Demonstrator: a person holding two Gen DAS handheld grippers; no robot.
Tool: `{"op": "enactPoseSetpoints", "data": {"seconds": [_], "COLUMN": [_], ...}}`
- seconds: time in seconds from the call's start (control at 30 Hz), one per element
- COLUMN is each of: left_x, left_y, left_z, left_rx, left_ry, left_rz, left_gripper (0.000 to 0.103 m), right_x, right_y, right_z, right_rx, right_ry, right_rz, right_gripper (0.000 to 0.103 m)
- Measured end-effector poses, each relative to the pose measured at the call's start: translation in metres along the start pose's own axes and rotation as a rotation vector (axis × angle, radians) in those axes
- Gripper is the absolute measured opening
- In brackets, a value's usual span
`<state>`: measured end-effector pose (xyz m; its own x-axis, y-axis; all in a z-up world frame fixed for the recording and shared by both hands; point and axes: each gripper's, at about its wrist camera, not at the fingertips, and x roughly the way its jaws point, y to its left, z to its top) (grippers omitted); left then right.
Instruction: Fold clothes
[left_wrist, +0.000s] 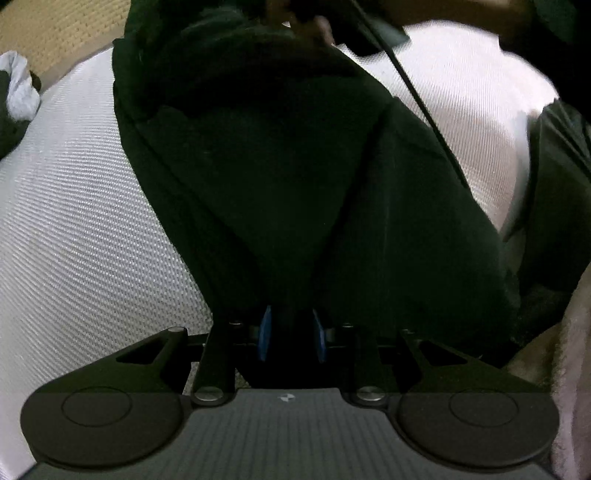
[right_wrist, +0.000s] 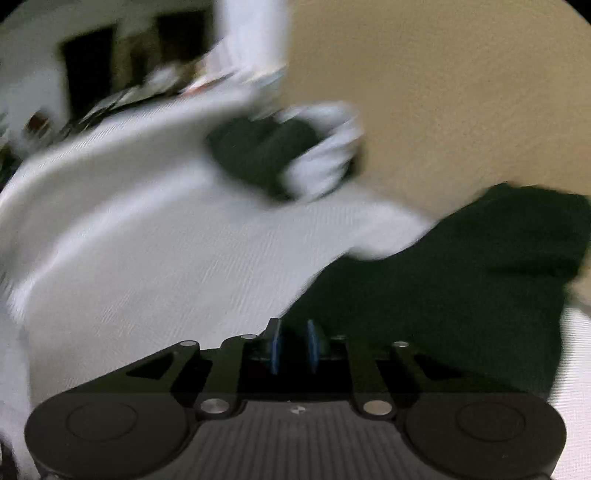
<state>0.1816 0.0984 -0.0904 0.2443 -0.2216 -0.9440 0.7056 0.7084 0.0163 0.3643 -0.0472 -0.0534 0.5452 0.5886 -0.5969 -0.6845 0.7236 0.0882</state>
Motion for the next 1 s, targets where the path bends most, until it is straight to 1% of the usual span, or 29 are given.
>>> {"op": "enactPoseSetpoints", "data": {"seconds": [0.07, 0.13, 0.2, 0.27, 0.33, 0.43, 0.53, 0.6, 0.67, 0.7, 0.73, 0.77, 0.8, 0.87, 1.0], "left_x": [0.001, 0.001, 0.002, 0.002, 0.002, 0.002, 0.003, 0.002, 0.001, 0.001, 0.001, 0.0, 0.0, -0.001, -0.001], "left_y": [0.002, 0.006, 0.012, 0.017, 0.019, 0.019, 0.021, 0.025, 0.028, 0.029, 0.029, 0.029, 0.029, 0.031, 0.034], "left_z": [0.001, 0.001, 0.002, 0.002, 0.002, 0.002, 0.003, 0.002, 0.001, 0.002, 0.002, 0.002, 0.002, 0.003, 0.004], "left_rx": [-0.005, -0.022, -0.042, -0.061, -0.063, -0.053, -0.054, -0.068, -0.077, -0.075, -0.071, -0.069, -0.067, -0.067, -0.073], "left_ry": [0.005, 0.006, 0.005, 0.004, 0.005, 0.008, 0.011, 0.005, 0.003, 0.004, 0.006, 0.007, 0.008, 0.01, 0.013], "left_rz": [-0.002, -0.014, -0.03, -0.043, -0.045, -0.035, -0.035, -0.048, -0.054, -0.052, -0.049, -0.046, -0.044, -0.043, -0.043], "left_gripper": [0.027, 0.027, 0.027, 0.027, 0.027, 0.027, 0.027, 0.027, 0.028, 0.028, 0.028, 0.028, 0.028, 0.028, 0.028], "right_x": [0.001, 0.009, 0.023, 0.04, 0.05, 0.057, 0.053, 0.049, 0.037, 0.031, 0.025, 0.02, 0.014, 0.003, -0.013], "right_y": [-0.018, -0.029, -0.03, -0.025, -0.015, -0.003, 0.008, 0.015, 0.019, 0.019, 0.019, 0.019, 0.021, 0.026, 0.034], "right_z": [0.008, 0.011, 0.008, 0.003, -0.002, -0.006, -0.008, -0.009, -0.016, -0.021, -0.026, -0.032, -0.038, -0.048, -0.063], "right_rx": [0.065, 0.078, 0.06, 0.035, 0.004, -0.013, -0.07, -0.113, -0.117, -0.112, -0.106, -0.099, -0.106, -0.133, -0.148], "right_ry": [-0.005, 0.023, 0.077, 0.136, 0.163, 0.161, 0.154, 0.15, 0.158, 0.17, 0.186, 0.202, 0.209, 0.21, 0.21], "right_rz": [-0.037, -0.081, -0.11, -0.1, -0.118, -0.154, -0.163, -0.166, -0.137, -0.108, -0.073, -0.038, -0.022, -0.022, -0.037], "right_gripper": [0.019, 0.019, 0.02, 0.02, 0.02, 0.018, 0.011, 0.011, 0.012, 0.016, 0.024, 0.024, 0.024, 0.024, 0.024]}}
